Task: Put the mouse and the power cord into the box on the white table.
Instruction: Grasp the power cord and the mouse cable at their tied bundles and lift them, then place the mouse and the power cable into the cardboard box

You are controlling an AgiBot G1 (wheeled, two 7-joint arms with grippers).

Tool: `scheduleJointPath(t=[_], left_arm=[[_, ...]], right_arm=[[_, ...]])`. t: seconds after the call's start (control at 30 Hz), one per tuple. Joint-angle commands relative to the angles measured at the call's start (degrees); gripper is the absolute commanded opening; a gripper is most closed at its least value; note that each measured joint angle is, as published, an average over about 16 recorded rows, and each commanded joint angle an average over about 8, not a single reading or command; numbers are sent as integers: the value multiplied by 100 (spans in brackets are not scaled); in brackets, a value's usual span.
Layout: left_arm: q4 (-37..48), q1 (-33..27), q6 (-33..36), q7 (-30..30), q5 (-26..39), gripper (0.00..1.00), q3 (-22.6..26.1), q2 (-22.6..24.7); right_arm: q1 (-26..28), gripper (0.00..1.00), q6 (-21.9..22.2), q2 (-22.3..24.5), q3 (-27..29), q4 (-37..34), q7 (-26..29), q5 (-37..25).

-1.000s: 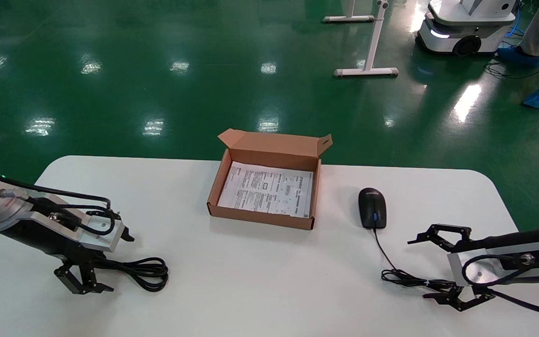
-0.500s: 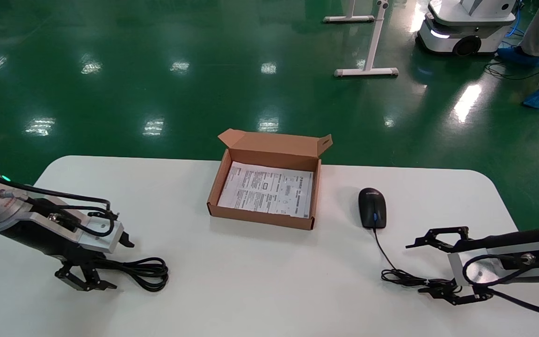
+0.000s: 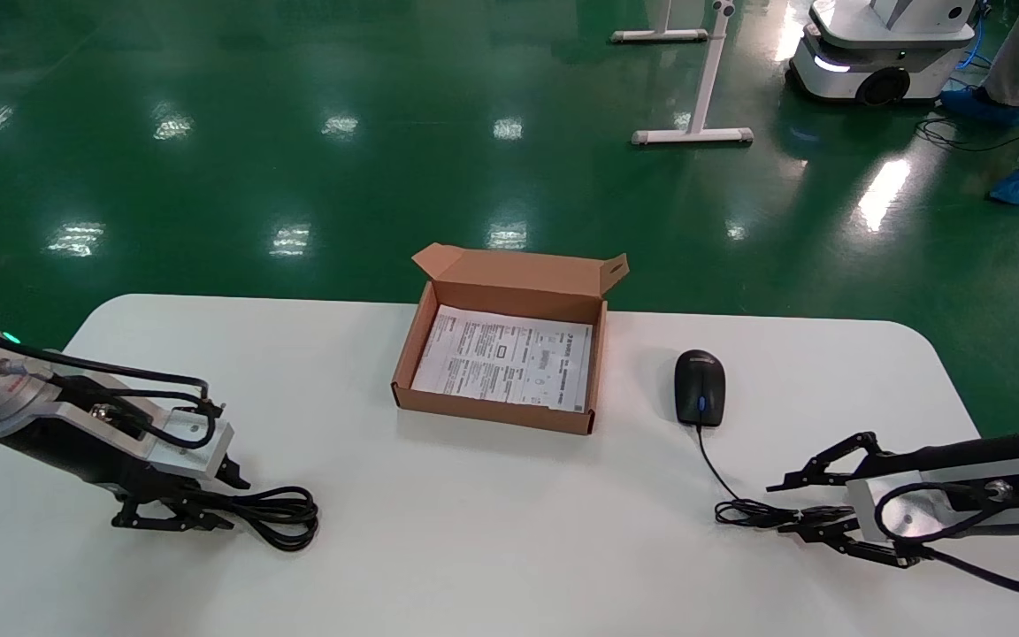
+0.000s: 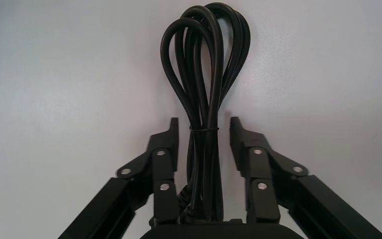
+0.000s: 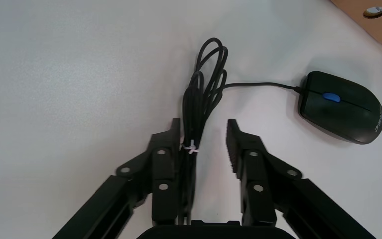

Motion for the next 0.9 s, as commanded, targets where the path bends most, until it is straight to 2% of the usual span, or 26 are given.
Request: scheduleJointPath(t=[0.03, 0.3, 0.47, 0.7, 0.9], left_arm=[[-5, 1, 1, -2, 1, 0, 1, -1], [-55, -30, 58, 33, -17, 0, -8, -4], [-326, -341, 137, 268, -120, 0, -100, -191], [-875, -1190, -70, 710, -269, 0, -345, -599], [-770, -1806, -467, 793, -397, 0, -567, -473]], right_arm=[[-1, 0, 1, 1, 0, 3, 0, -1], [9, 0, -8, 6, 8, 13, 0, 9], [213, 0, -126, 50, 93, 73, 41, 130], [959, 0, -230, 46, 338, 172, 483, 476], [1642, 0, -23, -211, 573, 286, 856, 797]])
